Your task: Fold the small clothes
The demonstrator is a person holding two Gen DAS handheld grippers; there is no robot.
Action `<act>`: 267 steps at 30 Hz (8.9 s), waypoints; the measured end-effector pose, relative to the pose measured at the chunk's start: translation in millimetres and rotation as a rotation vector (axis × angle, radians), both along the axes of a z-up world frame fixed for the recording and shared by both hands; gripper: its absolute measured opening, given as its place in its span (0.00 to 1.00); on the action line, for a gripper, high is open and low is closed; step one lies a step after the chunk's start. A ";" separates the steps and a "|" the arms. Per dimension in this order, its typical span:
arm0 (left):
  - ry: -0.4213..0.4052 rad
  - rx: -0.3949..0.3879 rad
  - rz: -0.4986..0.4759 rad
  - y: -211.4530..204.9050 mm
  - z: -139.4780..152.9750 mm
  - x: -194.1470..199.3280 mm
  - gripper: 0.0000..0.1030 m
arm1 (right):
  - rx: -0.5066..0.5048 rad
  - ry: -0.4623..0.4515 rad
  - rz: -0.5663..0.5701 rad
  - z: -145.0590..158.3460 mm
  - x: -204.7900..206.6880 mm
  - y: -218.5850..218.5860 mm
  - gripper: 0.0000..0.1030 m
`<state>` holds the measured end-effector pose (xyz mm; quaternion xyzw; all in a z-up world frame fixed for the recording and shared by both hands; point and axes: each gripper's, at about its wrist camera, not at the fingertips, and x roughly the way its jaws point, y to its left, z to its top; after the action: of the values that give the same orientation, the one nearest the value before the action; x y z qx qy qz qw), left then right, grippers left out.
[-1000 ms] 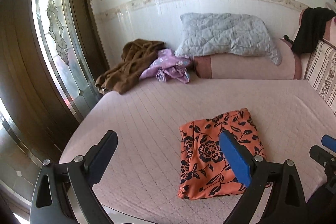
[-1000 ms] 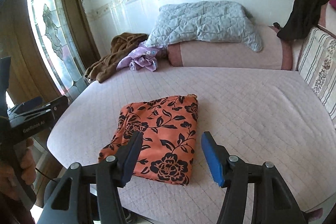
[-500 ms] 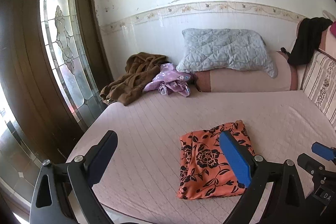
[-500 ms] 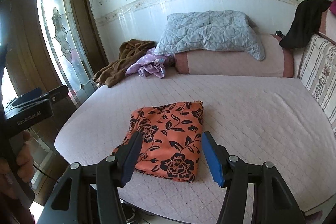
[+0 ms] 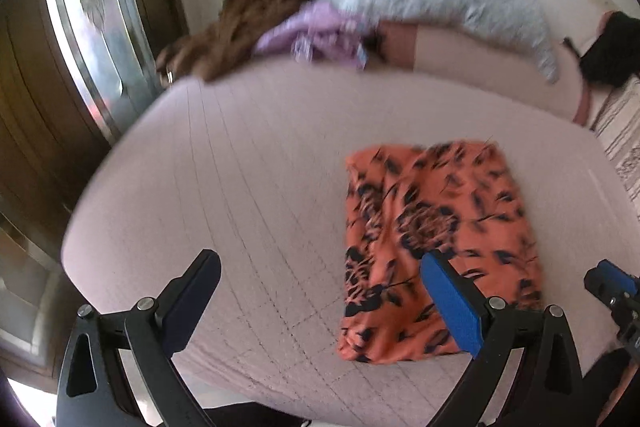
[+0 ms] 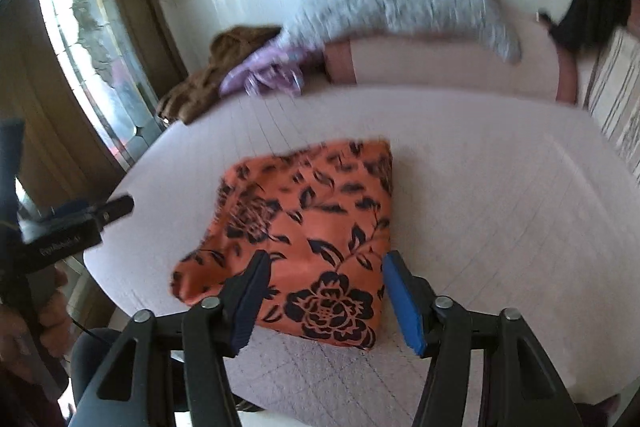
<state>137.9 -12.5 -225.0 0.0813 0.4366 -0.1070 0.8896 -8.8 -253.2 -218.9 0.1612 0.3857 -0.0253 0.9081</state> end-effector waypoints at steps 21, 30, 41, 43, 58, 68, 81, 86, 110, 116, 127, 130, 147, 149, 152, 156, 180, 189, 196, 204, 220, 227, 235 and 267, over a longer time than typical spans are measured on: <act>0.197 0.060 -0.023 -62.3 -79.6 142.6 0.61 | 0.153 0.247 -0.117 -115.1 232.2 -44.5 0.37; 0.143 0.040 -0.037 -5.3 -52.6 62.5 0.61 | 0.129 0.190 -0.020 -67.8 143.5 -25.5 0.37; 0.115 0.167 0.005 3.6 -90.0 44.0 0.64 | -0.005 0.193 0.024 -83.9 87.6 22.9 0.38; 0.111 0.141 0.010 8.2 -87.6 40.9 0.63 | 0.040 0.181 0.011 -75.5 80.0 19.9 0.38; 0.038 0.107 -0.060 2.0 -72.1 13.9 0.63 | 0.022 0.301 0.009 -100.3 74.8 41.5 0.39; 0.065 0.082 -0.060 4.2 -77.8 31.8 0.63 | 0.068 0.281 0.034 -80.8 82.8 52.7 0.40; 0.083 0.053 -0.042 16.7 -78.5 40.4 0.63 | 0.060 0.244 0.096 -43.9 161.6 55.6 0.42; 0.097 0.062 -0.044 16.8 -83.7 49.4 0.63 | 0.074 0.275 0.150 -60.3 233.6 79.3 0.42; 0.025 0.032 -0.079 3.7 -66.2 35.2 0.63 | 0.069 0.174 0.005 -58.0 128.8 13.1 0.54; 0.019 0.022 -0.073 1.0 -63.1 31.3 0.63 | 0.069 0.183 -0.010 -61.7 92.4 -1.1 0.55; 0.082 0.033 -0.064 -9.3 -77.4 47.6 0.65 | 0.052 0.252 0.054 -98.7 96.0 18.5 0.61; 0.103 0.024 -0.076 -10.5 -76.3 55.2 0.65 | 0.058 0.251 0.079 -96.8 96.8 19.0 0.64; 0.256 -0.162 -0.054 3.8 -85.1 97.1 0.74 | 0.216 0.103 0.006 -71.2 110.9 -35.4 0.48; 0.260 -0.143 -0.047 0.4 -91.0 98.4 0.75 | 0.170 0.118 0.004 -69.6 131.9 -25.9 0.33; 0.226 -0.115 -0.062 -3.2 -88.9 95.1 0.75 | 0.171 0.191 0.016 -83.6 164.8 -17.1 0.33; 0.203 -0.129 -0.069 -4.0 -82.7 92.6 0.75 | 0.109 0.257 0.013 -86.4 193.4 -7.1 0.33; 0.174 0.030 -0.152 9.2 -97.9 56.6 0.73 | 0.168 0.273 0.177 -97.1 301.2 93.5 0.36; 0.103 0.022 -0.145 3.0 -74.5 51.2 0.73 | 0.181 0.179 0.157 -56.6 231.7 56.1 0.54; 0.086 -0.058 -0.124 4.0 -60.6 54.3 0.73 | 0.176 0.156 0.082 -55.4 164.2 10.3 0.68; 0.072 -0.063 -0.119 -6.6 -60.2 57.5 0.73 | 0.243 0.209 0.041 -85.4 112.2 -31.9 0.68; 0.094 -0.049 -0.132 -25.1 -67.8 59.6 0.73 | 0.517 0.127 0.085 -122.6 89.9 -73.2 0.68; 0.095 -0.032 -0.133 -31.3 -73.4 62.3 0.76 | 0.597 0.108 0.120 -136.1 94.4 -73.4 0.68; 0.121 -0.095 -0.141 -26.0 -72.3 70.4 0.77 | 0.623 0.104 0.155 -143.1 109.5 -62.7 0.68; 0.073 -0.059 -0.166 -25.7 -78.5 47.9 0.79 | 0.301 -0.061 0.103 -77.8 72.3 -34.6 0.53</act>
<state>185.9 -38.1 -303.5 0.0868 0.4572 -0.1961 0.8632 63.5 -287.8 -296.7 0.2761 0.3651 0.0844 0.8851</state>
